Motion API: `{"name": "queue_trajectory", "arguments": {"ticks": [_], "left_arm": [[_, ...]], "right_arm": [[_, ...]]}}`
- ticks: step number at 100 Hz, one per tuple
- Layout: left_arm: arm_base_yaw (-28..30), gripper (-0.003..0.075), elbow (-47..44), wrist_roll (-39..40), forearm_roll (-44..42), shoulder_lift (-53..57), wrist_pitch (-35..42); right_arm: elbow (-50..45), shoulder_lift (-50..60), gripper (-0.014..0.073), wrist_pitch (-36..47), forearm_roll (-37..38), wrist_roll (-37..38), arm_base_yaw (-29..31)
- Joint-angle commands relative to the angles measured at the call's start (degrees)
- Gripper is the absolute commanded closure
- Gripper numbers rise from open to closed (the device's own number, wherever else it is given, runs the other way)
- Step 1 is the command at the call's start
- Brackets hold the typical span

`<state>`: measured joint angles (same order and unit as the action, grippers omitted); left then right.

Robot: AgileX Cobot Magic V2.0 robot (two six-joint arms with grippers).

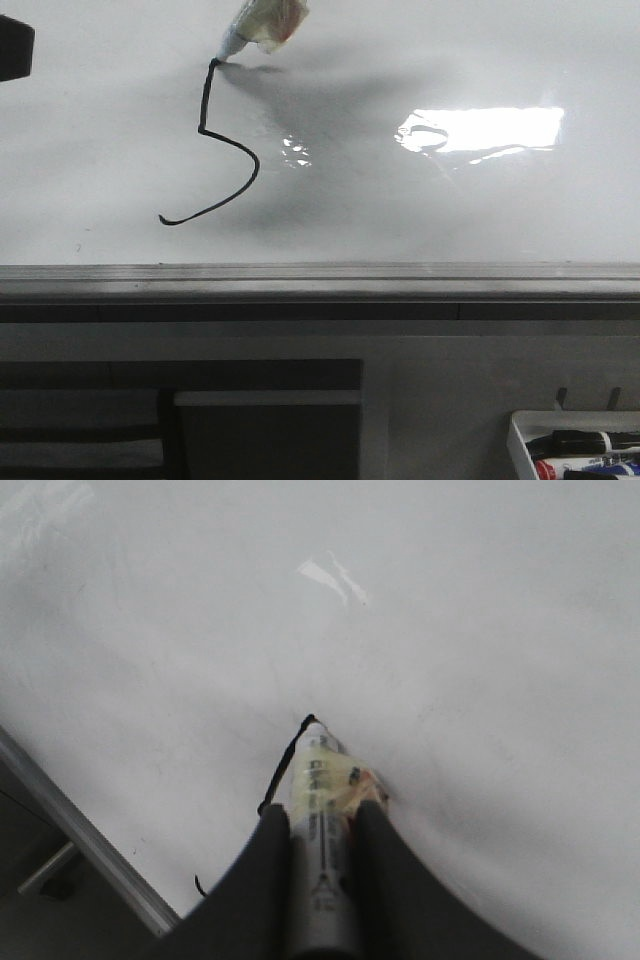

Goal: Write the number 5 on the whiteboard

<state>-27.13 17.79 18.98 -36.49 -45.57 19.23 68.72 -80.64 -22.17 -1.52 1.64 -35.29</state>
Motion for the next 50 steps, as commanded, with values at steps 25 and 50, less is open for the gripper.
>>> {"name": "queue_trajectory", "arguments": {"ticks": [25,50], "left_arm": [[0.1,0.0405,1.5,0.5,1.5,0.4,3.9],[0.1,0.0405,1.5,0.5,-2.4,0.3,7.4]], "right_arm": [[1.8,3.8,0.0655,-2.7,2.5,-0.5,4.0],[1.8,6.2,0.0655,-1.7,2.5,-0.5,1.6]]}}
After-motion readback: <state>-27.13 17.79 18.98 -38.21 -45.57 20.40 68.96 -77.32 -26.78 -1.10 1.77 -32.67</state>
